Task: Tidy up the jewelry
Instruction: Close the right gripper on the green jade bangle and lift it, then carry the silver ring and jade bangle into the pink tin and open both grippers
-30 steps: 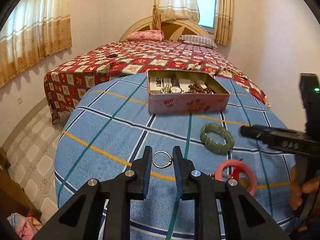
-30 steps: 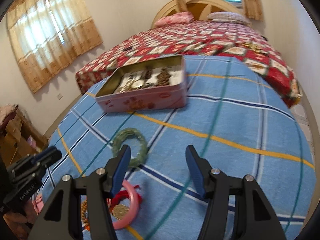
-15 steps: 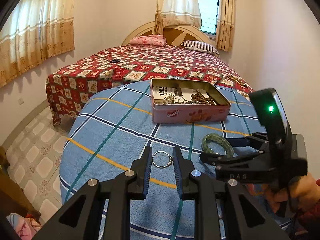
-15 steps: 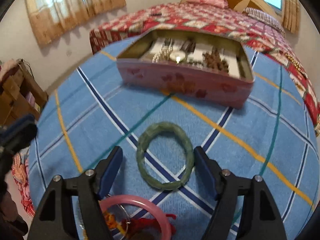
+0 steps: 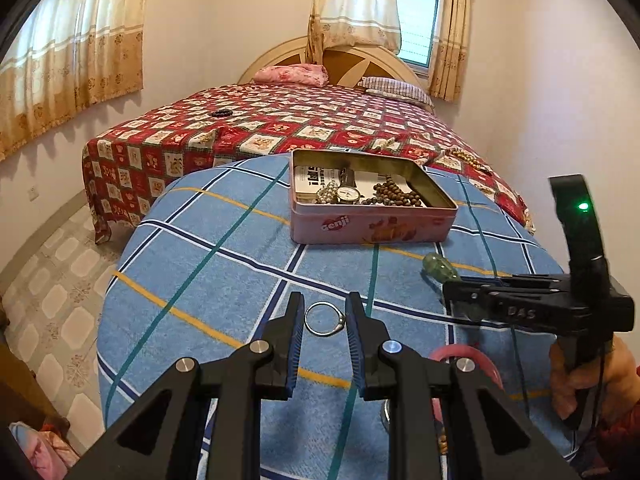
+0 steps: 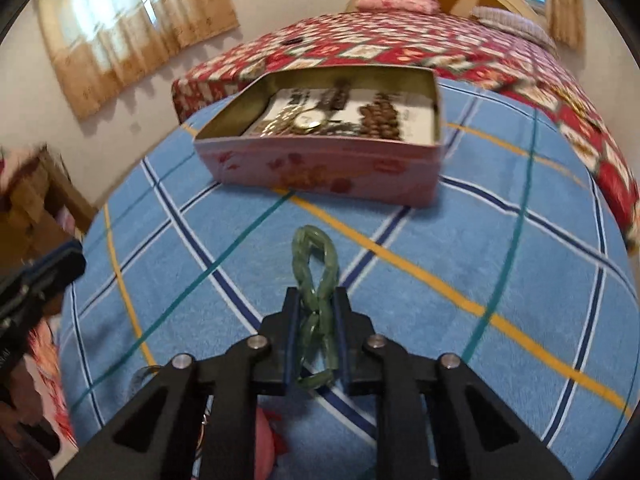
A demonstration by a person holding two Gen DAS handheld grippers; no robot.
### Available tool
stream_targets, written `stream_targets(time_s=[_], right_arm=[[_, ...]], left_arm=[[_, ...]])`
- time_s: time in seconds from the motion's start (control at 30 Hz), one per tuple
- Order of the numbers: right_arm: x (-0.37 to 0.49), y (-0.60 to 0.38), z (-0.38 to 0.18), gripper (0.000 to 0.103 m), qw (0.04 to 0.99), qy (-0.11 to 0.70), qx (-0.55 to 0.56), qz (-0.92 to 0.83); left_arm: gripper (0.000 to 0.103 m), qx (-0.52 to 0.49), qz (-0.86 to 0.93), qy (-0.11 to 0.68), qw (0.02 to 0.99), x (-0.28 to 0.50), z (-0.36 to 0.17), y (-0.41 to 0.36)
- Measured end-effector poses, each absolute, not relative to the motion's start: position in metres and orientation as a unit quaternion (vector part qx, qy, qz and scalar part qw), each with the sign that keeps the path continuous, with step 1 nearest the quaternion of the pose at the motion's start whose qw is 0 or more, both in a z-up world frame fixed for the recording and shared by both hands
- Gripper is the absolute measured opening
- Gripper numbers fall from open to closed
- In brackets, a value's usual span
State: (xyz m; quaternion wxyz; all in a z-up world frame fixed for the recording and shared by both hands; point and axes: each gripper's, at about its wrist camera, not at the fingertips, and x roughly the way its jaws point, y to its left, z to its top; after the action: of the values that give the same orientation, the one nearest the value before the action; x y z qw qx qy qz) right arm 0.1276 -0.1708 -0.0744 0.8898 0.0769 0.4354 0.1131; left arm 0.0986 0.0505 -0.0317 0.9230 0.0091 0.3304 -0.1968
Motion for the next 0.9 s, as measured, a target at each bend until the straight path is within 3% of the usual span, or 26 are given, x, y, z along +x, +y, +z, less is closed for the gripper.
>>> stream_targets(time_s=[0.47,0.9], right_arm=[[0.119,-0.189,-0.027,0.019,0.925,0.346,0.129,0.091],[0.205,-0.200,-0.011,0.019,0.946,0.306,0.105,0.022]], left_arm=[[0.021,0.010,-0.221,0.312,0.924,0.127,-0.016,0.021],[0.021,-0.014,-0.240,0.292,0.926,0.212,-0.004,-0.019]])
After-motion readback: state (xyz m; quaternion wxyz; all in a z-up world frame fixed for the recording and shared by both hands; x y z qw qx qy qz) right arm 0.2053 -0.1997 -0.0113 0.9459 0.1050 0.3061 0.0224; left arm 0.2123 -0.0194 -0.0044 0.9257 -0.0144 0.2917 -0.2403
